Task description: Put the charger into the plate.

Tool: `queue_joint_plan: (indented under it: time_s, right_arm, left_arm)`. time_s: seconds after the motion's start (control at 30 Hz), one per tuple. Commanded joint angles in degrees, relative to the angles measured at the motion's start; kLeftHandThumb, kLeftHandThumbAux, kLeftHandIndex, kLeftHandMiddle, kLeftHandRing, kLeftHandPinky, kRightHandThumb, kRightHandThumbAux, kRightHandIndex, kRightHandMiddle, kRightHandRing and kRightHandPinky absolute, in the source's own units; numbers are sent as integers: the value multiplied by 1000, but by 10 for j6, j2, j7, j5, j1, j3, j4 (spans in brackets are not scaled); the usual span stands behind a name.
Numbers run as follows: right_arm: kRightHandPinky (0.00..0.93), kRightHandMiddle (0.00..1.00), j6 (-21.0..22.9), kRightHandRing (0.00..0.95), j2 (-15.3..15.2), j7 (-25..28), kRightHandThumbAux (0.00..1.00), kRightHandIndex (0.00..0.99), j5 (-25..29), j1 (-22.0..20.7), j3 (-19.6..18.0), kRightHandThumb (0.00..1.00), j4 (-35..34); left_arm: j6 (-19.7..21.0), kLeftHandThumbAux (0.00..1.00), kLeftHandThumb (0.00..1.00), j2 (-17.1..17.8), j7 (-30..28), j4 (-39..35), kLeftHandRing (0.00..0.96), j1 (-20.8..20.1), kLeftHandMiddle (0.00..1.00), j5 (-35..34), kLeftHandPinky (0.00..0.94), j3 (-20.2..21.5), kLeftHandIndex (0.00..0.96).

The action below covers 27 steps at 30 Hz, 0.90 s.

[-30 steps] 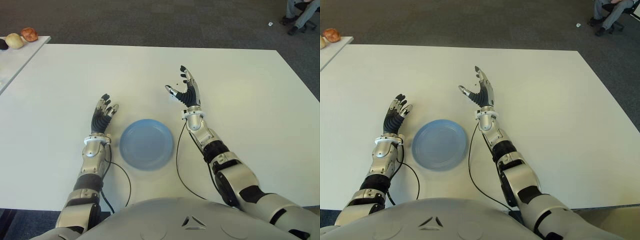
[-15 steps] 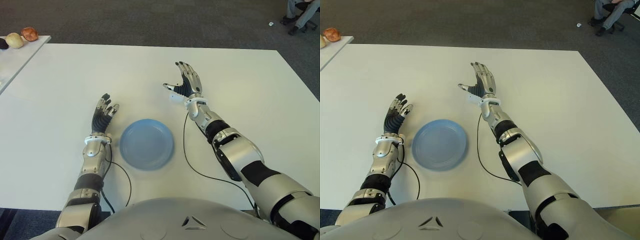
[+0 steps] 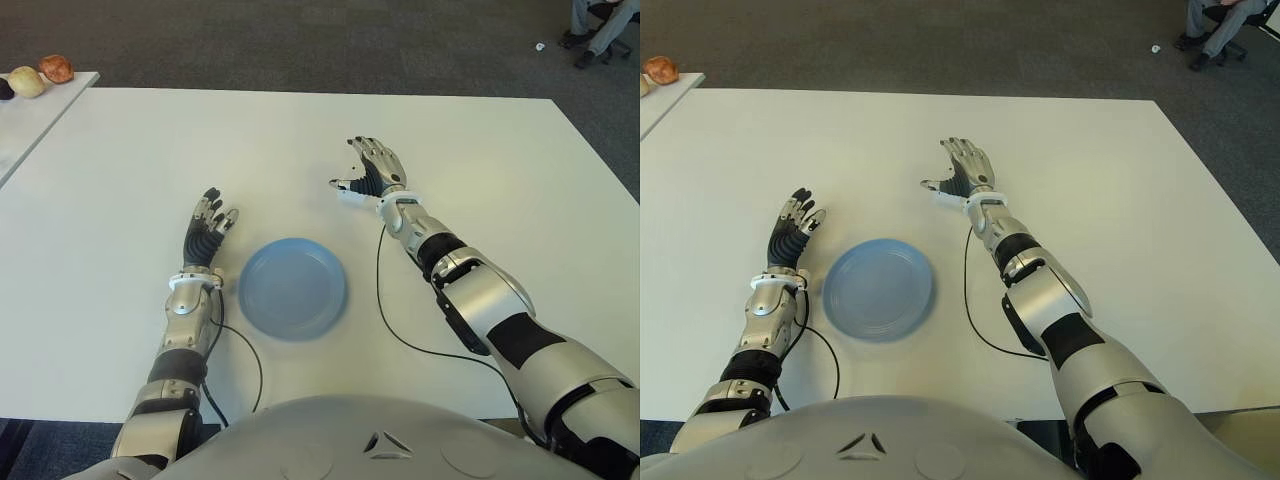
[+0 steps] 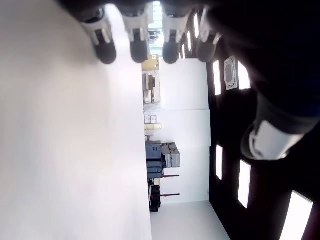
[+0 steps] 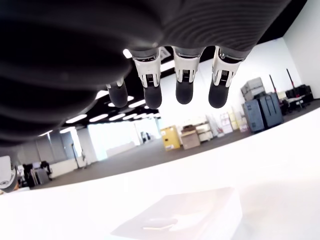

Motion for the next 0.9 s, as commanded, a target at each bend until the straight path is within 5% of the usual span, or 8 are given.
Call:
queue_joint_plan:
  time_s: [0.03, 0.9]
  right_arm:
    - [0, 0, -14, 0, -5, 27, 393, 0, -6, -7, 13, 262, 10]
    - [0, 0, -43, 0, -14, 63, 438, 0, -14, -4, 46, 199, 22]
  left_arm:
    - [53, 579, 0, -21, -7, 24, 50, 55, 70, 2, 40, -11, 0]
    - [80, 575, 0, -9, -20, -39, 55, 91, 78, 0, 48, -9, 0]
